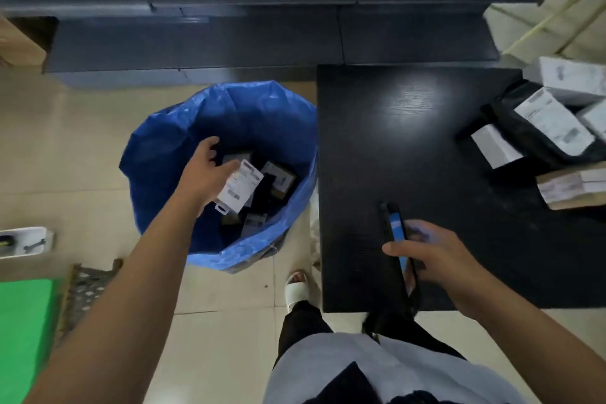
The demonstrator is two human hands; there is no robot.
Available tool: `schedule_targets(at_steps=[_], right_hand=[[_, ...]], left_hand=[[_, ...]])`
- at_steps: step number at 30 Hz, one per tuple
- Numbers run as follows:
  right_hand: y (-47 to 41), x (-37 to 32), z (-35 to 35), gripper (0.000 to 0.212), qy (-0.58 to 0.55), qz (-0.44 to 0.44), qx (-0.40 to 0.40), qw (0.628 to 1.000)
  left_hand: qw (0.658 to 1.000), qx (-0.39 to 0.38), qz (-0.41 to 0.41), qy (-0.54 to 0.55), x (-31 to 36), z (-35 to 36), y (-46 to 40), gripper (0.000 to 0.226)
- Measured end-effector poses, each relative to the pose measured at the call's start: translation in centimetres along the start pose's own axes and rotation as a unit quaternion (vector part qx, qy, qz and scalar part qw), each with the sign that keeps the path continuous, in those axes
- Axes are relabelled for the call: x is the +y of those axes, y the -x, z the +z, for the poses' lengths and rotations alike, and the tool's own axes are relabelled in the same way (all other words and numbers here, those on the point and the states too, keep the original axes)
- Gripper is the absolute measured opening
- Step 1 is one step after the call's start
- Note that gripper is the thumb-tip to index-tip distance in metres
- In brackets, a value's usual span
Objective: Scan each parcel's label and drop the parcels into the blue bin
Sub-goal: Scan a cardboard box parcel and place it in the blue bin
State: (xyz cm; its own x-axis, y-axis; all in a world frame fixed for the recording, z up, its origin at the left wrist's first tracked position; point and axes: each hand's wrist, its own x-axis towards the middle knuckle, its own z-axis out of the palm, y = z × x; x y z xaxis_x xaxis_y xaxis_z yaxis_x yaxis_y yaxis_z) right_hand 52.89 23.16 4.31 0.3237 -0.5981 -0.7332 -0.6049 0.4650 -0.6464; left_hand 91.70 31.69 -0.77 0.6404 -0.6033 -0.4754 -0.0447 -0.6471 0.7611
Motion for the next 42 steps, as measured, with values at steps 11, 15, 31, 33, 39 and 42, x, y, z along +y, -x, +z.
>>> schedule_targets(at_steps=[11, 15, 31, 33, 39, 42], right_hand=[[2.2, 3.1, -9.8, 0.082, -0.079, -0.030, 0.062, 0.994], [3.2, 5.3, -16.1, 0.102, -0.068, -0.065, 0.064, 0.994], [9.9, 21.0, -38.2, 0.060, -0.171, -0.048, 0.129, 0.976], [10.4, 22.4, -39.0, 0.066, -0.184, -0.040, 0.139, 0.972], [12.2, 26.5, -40.6, 0.070, -0.193, -0.020, 0.166, 0.967], [12.9, 27.7, -41.2, 0.053, -0.208, -0.012, 0.173, 0.963]], left_hand=[[0.965, -0.262, 0.002, -0.013, 3.6, 17.8, 15.0, 0.030], [0.955, -0.280, 0.077, -0.066, 8.1, 24.8, 18.1, 0.031], [0.897, -0.256, 0.240, -0.269, 20.3, 52.2, 24.1, 0.054], [0.868, -0.226, 0.279, -0.343, 22.3, 55.3, 22.9, 0.068], [0.761, -0.143, 0.318, -0.547, 26.3, 61.3, 19.6, 0.087], [0.750, -0.132, 0.315, -0.567, 26.3, 62.4, 18.7, 0.083]])
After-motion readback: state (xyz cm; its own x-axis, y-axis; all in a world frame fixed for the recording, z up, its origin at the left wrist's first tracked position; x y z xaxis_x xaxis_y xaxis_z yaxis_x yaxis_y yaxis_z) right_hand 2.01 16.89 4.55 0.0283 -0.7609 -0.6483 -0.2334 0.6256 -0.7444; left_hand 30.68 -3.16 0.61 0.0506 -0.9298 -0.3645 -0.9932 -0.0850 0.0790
